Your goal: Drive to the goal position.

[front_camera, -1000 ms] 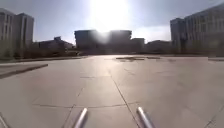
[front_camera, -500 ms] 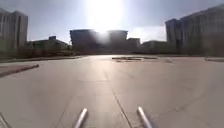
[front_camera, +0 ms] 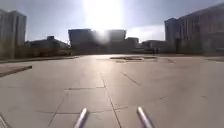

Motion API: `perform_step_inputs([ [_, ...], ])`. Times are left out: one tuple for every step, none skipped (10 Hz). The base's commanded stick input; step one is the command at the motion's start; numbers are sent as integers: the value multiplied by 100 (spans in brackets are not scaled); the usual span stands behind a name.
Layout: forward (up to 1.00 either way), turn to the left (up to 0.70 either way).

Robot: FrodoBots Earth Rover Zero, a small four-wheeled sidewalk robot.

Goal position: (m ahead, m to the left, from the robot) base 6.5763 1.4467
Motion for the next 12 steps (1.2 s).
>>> perform_step_inputs([
  [100,-18],
  [100,-32],
  [100,-35],
  [100,-2],
  [100,-2],
  [100,-2],
  [100,-2],
  [100,0],
  [100,3],
  [100,15],
  [100,38],
  [100,38],
])
